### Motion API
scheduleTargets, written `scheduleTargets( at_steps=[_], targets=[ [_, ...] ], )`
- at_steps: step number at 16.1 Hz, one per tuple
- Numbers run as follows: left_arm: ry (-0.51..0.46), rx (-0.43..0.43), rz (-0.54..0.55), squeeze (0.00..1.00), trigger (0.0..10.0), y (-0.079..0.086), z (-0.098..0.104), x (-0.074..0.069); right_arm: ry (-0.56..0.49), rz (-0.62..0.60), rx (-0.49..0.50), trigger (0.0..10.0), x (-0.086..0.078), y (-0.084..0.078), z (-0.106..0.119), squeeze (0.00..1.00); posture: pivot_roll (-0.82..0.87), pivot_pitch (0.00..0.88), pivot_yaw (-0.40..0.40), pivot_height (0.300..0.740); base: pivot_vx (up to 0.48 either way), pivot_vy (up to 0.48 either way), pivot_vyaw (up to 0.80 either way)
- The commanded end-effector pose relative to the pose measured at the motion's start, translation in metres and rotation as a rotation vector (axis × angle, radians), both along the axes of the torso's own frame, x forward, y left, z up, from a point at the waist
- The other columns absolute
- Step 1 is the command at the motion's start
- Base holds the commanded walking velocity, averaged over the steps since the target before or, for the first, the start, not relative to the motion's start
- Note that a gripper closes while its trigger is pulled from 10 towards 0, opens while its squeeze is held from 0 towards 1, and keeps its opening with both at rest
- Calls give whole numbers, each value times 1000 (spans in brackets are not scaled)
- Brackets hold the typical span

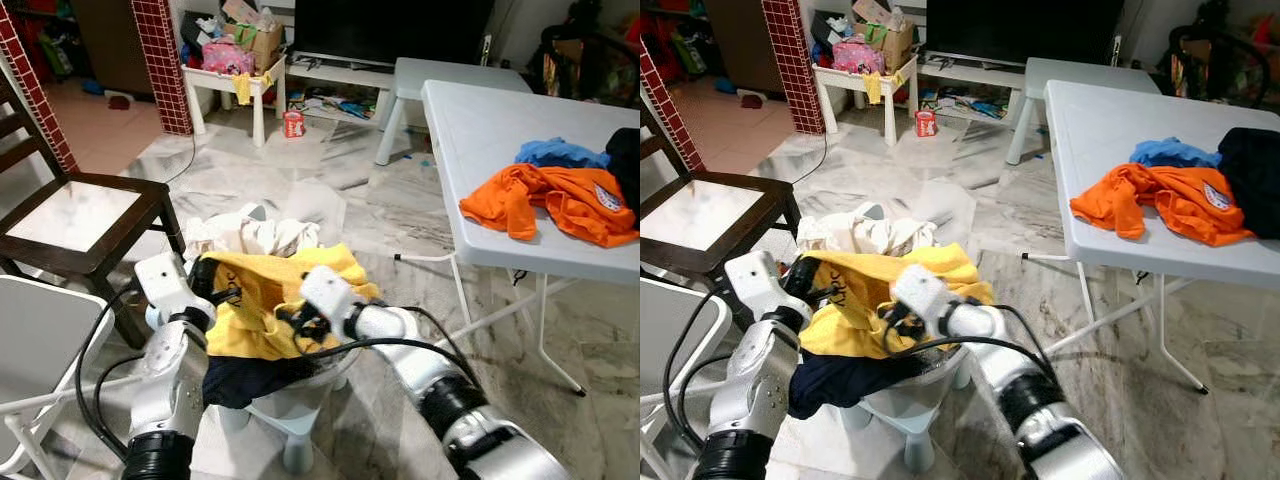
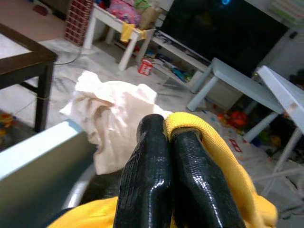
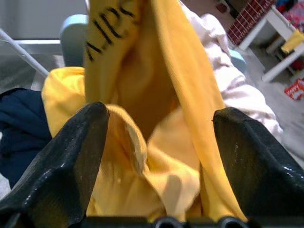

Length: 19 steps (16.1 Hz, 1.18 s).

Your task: Hang hanger

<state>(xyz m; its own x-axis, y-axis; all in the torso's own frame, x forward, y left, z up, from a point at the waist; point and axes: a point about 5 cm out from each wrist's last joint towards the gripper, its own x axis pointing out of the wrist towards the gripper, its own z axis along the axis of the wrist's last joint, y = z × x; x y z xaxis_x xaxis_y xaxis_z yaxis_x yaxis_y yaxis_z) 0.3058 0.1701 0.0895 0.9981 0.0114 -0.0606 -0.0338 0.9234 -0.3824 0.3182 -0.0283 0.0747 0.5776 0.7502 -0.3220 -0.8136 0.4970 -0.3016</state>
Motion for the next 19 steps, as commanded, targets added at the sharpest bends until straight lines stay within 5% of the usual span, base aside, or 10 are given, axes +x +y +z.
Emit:
scheduleTargets(
  at_steps=[1,9,10,11,15,19],
  targets=[
    [-16,7,-22,0,0,-3,5,0,-16,14,-29,10000,1,0,0,0,57,0,-66,740,0,0,0],
    [-27,37,-48,0,0,-1,12,-7,-92,-8,-202,10000,8,-13,-10,0,70,9,-59,740,0,0,0],
    [-31,36,-54,0,0,-3,14,-7,-94,-6,-233,824,6,-15,-15,0,73,11,-59,740,0,0,0],
    [-33,35,-58,0,0,-4,15,-7,-88,-14,-235,0,6,-16,-17,0,74,12,-59,740,0,0,0],
    [-25,32,-78,0,0,-9,13,-11,-68,-31,-258,0,0,-16,-27,0,80,15,-59,740,0,0,0],
    [10,47,-116,0,0,-12,7,-18,26,-205,-136,0,3,-23,-31,0,94,19,-44,740,0,0,0]
  ],
)
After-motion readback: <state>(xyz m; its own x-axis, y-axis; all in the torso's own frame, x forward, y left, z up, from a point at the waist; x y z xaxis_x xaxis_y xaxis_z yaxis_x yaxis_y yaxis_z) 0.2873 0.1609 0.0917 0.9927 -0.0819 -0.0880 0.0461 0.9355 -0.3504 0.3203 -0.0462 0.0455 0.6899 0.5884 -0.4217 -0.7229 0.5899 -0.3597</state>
